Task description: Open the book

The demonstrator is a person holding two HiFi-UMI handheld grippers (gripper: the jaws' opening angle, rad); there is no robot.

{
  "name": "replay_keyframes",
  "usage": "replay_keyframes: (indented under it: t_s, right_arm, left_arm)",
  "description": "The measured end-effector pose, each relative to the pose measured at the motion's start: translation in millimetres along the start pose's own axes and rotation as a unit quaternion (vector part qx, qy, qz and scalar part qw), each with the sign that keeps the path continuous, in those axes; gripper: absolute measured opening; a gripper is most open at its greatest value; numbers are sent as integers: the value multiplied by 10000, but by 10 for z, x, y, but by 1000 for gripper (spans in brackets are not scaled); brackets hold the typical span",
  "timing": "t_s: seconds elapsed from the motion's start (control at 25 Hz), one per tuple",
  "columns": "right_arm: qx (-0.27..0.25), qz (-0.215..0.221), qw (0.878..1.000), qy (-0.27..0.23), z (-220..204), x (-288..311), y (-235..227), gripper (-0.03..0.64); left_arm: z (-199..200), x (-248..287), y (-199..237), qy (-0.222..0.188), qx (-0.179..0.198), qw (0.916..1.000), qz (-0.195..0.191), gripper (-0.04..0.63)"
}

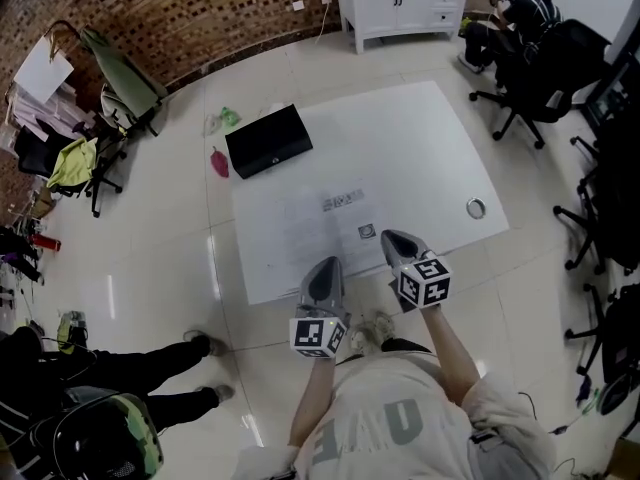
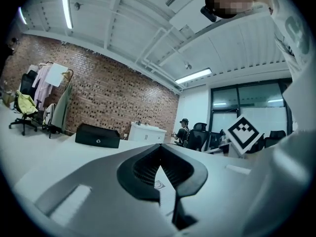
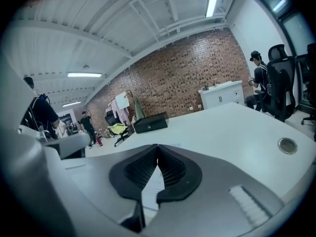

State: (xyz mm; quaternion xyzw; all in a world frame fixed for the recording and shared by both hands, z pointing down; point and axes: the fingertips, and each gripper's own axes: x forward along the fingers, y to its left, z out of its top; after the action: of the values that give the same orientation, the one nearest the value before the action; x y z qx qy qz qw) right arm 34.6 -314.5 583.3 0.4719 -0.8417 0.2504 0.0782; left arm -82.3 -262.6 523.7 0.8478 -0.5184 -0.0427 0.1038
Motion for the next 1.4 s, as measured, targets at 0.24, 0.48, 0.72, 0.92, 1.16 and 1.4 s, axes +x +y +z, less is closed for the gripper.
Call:
replay_keyframes:
  t_s: [0.24, 0.48, 0.72, 0.92, 1.16, 1.4]
  right_arm:
    - [289, -64, 9936, 1090, -487, 449, -525, 218]
    - [133, -229, 9879, 1528, -563, 610, -692, 196]
    - [50, -306, 9812, 1907, -650, 768, -753, 164]
    - [-168, -344, 9747, 2203, -686, 864, -761, 124]
    - [28, -317, 9716, 2347, -678, 902, -790, 109]
    - [105, -502, 9757, 2130, -612, 844, -830, 43]
  left_arm:
    - [-288, 227, -139, 406, -18, 9990, -208, 17]
    - [-374, 323, -41, 530, -84, 9986, -7, 17]
    - [-427, 351, 53, 592, -125, 9981, 144, 17]
    - [-477, 337, 71, 649, -80, 9977, 183, 18]
    - [-515, 254, 150, 685, -118, 9970, 346, 17]
    - [-529, 229, 125, 690, -132, 9968, 371, 17]
